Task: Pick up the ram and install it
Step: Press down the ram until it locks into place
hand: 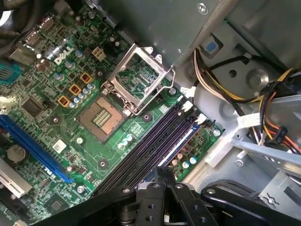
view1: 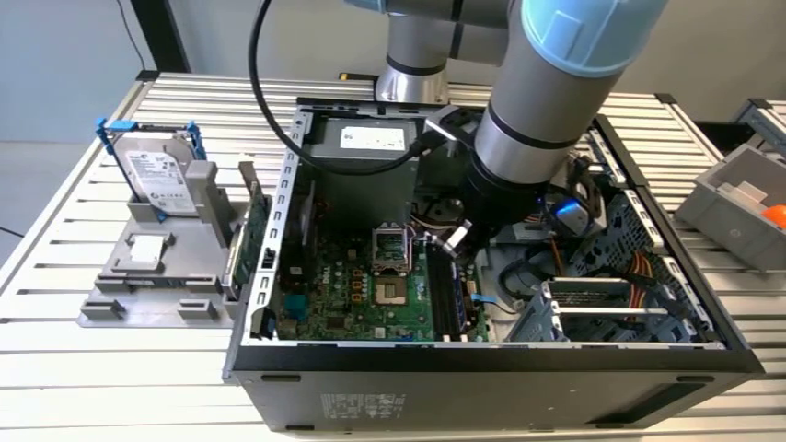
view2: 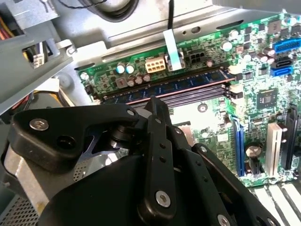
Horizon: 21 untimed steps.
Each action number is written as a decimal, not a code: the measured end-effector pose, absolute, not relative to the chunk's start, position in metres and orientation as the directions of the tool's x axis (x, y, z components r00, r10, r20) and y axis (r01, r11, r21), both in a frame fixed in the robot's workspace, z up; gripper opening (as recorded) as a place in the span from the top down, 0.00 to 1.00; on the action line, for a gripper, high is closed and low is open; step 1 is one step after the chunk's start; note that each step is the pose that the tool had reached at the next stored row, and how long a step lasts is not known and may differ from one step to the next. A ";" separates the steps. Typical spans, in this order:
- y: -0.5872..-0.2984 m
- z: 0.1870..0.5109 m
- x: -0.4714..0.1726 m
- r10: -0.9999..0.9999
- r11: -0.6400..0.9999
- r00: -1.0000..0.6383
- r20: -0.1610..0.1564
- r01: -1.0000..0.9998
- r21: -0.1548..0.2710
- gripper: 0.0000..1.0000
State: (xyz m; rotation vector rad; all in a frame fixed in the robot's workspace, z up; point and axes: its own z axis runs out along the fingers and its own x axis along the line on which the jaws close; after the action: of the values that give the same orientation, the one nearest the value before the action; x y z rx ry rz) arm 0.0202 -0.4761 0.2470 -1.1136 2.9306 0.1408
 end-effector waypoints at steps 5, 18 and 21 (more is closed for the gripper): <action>-0.476 0.247 0.020 -0.689 0.719 -0.724 -0.041 -0.689 0.087 1.00; -0.476 0.247 0.020 -0.796 0.599 -0.602 -0.066 -0.799 0.057 1.00; -0.476 0.248 0.021 -0.813 0.578 -0.579 -0.055 -0.815 0.043 1.00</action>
State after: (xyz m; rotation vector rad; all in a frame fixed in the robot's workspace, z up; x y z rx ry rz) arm 0.0205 -0.4761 0.2475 -1.4267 2.7640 0.0990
